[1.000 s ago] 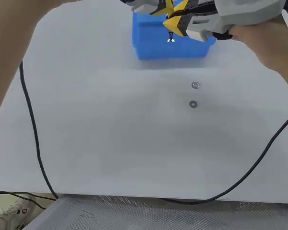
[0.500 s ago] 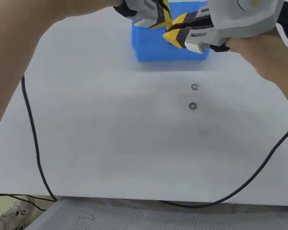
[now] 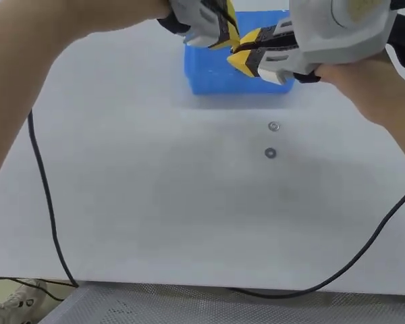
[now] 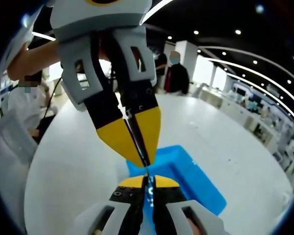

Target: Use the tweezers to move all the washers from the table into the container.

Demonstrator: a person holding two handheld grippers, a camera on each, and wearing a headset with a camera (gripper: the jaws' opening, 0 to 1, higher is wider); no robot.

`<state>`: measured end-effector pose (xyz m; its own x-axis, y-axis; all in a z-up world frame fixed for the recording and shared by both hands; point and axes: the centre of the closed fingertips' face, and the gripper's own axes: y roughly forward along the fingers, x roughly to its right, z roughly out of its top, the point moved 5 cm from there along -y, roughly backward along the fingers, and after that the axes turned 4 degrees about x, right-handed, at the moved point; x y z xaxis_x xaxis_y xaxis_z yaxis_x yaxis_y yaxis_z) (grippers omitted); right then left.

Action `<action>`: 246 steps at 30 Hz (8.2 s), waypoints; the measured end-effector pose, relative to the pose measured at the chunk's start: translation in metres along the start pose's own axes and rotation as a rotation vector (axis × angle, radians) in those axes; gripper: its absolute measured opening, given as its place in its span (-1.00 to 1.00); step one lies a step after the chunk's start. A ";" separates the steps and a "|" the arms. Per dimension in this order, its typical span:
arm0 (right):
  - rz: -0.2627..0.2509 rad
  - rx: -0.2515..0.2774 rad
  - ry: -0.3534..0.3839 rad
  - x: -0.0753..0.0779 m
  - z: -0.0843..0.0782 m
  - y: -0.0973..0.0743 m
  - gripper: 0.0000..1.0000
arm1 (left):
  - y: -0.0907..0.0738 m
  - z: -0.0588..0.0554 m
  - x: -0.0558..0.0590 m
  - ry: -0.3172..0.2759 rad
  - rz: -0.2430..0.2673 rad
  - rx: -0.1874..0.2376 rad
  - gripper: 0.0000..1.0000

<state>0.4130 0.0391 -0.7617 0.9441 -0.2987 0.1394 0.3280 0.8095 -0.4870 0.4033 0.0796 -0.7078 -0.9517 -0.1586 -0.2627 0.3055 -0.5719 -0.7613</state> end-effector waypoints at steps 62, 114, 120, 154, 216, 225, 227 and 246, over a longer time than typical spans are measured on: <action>-0.054 0.026 0.262 -0.050 -0.023 -0.068 -0.89 | 0.001 0.047 0.063 0.036 -0.123 0.049 -1.00; -0.041 -0.042 0.103 -0.058 -0.016 -0.073 -0.96 | -0.001 0.053 0.069 0.043 -0.131 0.060 -1.00; -0.036 -0.017 0.082 -0.054 -0.002 -0.074 -0.97 | -0.015 0.060 0.065 0.035 -0.112 0.068 -1.00; -0.132 0.037 -0.034 -0.006 0.029 -0.055 -0.96 | -0.032 0.060 0.010 0.067 0.022 0.104 -1.00; -0.226 0.062 0.099 -0.011 0.025 -0.052 -0.89 | -0.030 0.044 0.018 0.052 0.106 0.088 -1.00; -0.228 0.082 0.088 -0.032 0.040 -0.075 -0.87 | -0.050 0.059 0.040 0.087 0.116 0.111 -1.00; -0.222 0.088 0.108 -0.038 0.040 -0.077 -0.87 | -0.053 0.060 0.045 0.100 0.112 0.104 -1.00; -0.109 -0.039 -0.060 -0.083 0.021 -0.091 -0.93 | -0.045 0.054 0.086 0.173 -0.027 0.041 -1.00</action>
<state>0.3052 0.0006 -0.7109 0.9036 -0.3521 0.2438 0.4282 0.7536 -0.4988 0.3057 0.0484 -0.6642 -0.9390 -0.0040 -0.3439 0.2754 -0.6073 -0.7452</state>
